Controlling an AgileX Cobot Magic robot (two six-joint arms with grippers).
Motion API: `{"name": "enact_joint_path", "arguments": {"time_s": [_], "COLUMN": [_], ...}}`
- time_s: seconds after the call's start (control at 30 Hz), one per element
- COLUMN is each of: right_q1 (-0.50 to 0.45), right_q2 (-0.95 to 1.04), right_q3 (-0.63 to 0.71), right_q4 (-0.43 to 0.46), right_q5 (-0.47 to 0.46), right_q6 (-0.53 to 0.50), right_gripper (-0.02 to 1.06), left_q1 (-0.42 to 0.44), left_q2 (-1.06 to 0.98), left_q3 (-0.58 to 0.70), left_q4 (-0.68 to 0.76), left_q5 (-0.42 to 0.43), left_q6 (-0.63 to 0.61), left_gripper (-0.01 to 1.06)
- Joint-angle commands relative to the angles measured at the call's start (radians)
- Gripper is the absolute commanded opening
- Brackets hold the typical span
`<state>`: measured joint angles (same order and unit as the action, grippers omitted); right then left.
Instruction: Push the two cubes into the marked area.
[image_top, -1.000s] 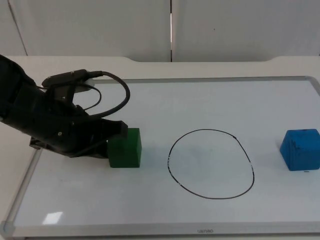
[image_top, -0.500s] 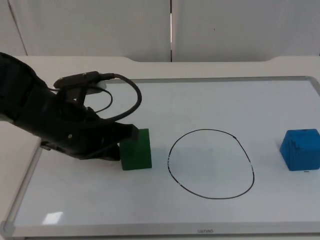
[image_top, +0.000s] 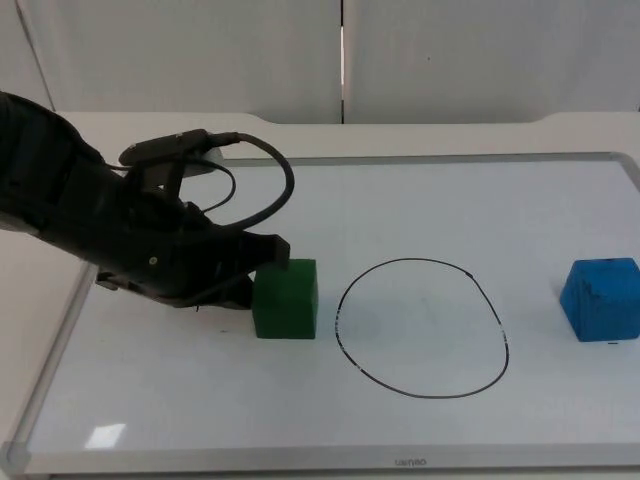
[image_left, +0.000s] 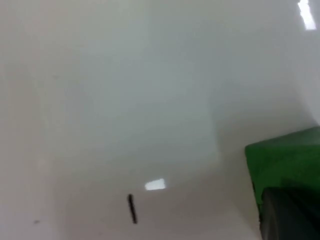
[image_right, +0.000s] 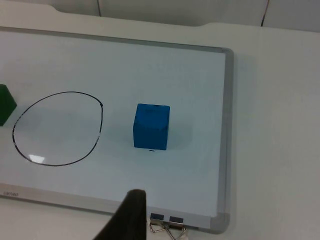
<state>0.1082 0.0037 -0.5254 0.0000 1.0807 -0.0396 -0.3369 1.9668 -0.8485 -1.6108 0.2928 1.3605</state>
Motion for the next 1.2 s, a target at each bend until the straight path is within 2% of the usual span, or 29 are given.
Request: {"name": "enact_joint_path", "arguments": {"time_s": [0.0, 0.23, 0.77, 1.03, 1.17], "right_q1": [-0.004, -0.004, -0.004, -0.004, -0.004], "right_q2": [-0.004, -0.004, -0.004, -0.004, -0.004], "right_q3": [0.010, 0.010, 0.010, 0.010, 0.010], "right_q4": [0.000, 0.000, 0.000, 0.000, 0.000], "right_q5": [-0.001, -0.001, -0.001, -0.001, -0.001], "right_q6": [-0.003, -0.003, -0.003, -0.003, -0.003], "right_gripper": [1.05, 1.05, 1.05, 1.05, 1.05], "left_q1": [-0.019, -0.058, -0.064, -0.071, -0.071], "left_q2": [0.000, 0.000, 0.000, 0.000, 0.000], "left_q3": [-0.005, -0.015, -0.015, -0.015, -0.013], "left_q4": [-0.011, -0.019, -0.015, -0.007, 0.047], "left_q5": [0.012, -0.027, 0.045, 0.034, 0.054], "left_q6": [0.003, 0.014, -0.006, -0.008, -0.061], "left_gripper": [0.00, 0.00, 0.00, 0.00, 0.00]}}
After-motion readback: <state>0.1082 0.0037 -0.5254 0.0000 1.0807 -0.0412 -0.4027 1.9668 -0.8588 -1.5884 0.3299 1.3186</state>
